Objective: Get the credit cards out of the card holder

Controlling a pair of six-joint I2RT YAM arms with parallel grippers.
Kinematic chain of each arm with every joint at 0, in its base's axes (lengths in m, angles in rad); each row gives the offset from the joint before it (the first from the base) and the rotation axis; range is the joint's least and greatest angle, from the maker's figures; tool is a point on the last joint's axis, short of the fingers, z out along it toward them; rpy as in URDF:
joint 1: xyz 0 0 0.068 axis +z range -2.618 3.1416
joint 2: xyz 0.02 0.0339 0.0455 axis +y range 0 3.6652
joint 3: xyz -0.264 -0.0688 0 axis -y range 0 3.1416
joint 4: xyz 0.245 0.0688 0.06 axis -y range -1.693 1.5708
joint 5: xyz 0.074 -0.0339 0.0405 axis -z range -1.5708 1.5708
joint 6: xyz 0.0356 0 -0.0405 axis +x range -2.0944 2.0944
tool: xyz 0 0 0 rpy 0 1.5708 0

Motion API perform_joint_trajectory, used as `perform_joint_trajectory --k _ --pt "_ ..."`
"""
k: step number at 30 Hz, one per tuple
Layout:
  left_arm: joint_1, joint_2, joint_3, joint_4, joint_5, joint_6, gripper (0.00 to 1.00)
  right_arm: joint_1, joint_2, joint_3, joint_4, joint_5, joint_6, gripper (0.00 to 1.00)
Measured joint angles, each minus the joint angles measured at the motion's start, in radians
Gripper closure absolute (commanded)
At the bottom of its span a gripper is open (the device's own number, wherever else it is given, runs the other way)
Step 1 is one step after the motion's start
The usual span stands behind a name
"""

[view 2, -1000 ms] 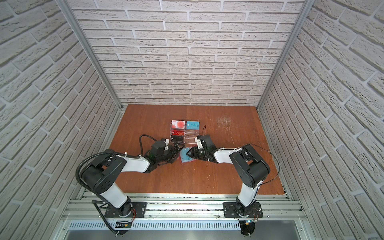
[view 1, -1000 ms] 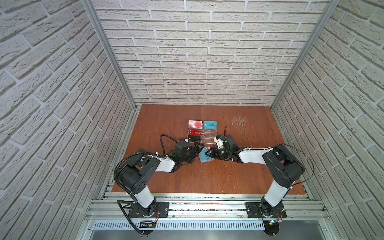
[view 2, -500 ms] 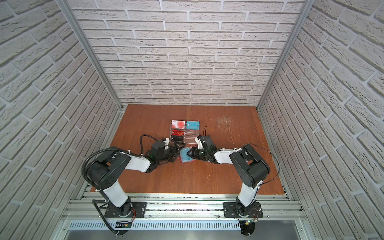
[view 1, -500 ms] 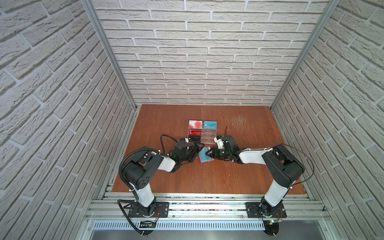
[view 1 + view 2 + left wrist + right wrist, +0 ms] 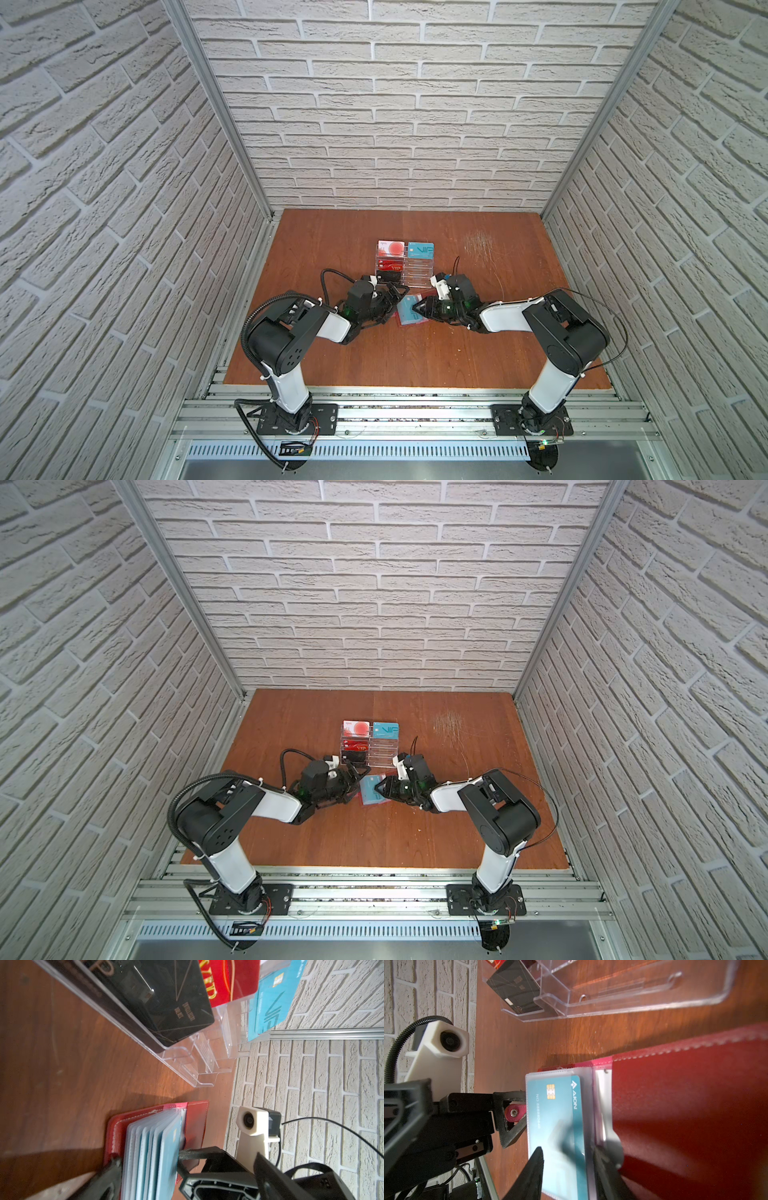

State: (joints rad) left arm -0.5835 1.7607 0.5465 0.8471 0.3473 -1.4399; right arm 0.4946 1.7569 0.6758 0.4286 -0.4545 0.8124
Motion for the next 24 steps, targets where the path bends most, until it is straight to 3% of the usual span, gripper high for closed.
perform_joint_trajectory --k 16,24 --pt "0.006 0.039 0.042 0.001 0.027 0.026 0.02 0.000 -0.002 -0.141 0.294 -0.007 0.089 0.60" --pt "0.007 0.045 0.042 0.014 0.032 0.028 0.02 -0.002 0.067 -0.145 0.431 -0.018 0.142 0.60"
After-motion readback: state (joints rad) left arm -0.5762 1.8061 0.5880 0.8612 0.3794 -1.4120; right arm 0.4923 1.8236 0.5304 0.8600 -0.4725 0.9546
